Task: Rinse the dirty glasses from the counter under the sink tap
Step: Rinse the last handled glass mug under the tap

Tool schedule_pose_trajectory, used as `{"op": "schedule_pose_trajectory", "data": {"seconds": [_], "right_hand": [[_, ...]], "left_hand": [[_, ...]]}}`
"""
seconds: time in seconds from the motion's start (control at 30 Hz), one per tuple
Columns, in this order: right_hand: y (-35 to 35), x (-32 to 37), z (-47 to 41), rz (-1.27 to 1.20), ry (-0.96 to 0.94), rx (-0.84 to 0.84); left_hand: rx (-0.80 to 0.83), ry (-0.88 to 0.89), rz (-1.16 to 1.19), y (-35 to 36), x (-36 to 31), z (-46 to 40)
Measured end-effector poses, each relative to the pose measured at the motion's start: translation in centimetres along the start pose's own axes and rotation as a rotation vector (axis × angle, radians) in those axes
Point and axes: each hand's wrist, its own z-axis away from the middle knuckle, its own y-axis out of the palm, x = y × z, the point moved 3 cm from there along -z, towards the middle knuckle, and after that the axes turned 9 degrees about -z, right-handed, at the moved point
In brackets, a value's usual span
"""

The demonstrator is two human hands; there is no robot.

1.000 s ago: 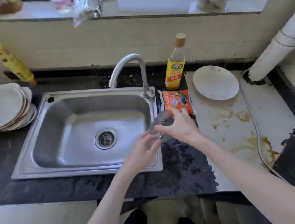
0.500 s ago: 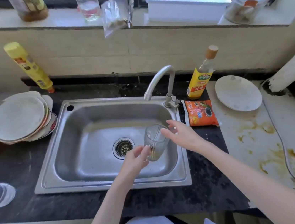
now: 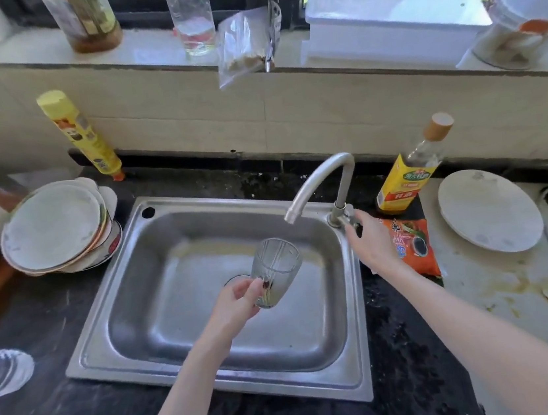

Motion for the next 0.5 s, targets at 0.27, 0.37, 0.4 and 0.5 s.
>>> {"op": "schedule_pose_trajectory", "data": {"seconds": [0.27, 0.37, 0.4, 0.5], "right_hand": [[1.7, -0.4, 1.2, 0.115, -0.139, 0.071], [4.0, -1.3, 2.0, 0.363, -0.160, 0.201], [4.6, -1.4, 2.2, 0.409, -0.182, 0.224], [6.5, -2.8, 1.8, 0.513, -0.194, 0.301]], "left_hand": [[0.006, -0.097, 0.030, 0.9, 1.0, -0.9], [0.009, -0.138, 0.043, 0.8, 1.2, -0.9], [0.009, -0.148, 0.039, 0.7, 1.1, -1.0], [-0.006, -0.167, 0.057, 0.5, 0.8, -1.2]]}}
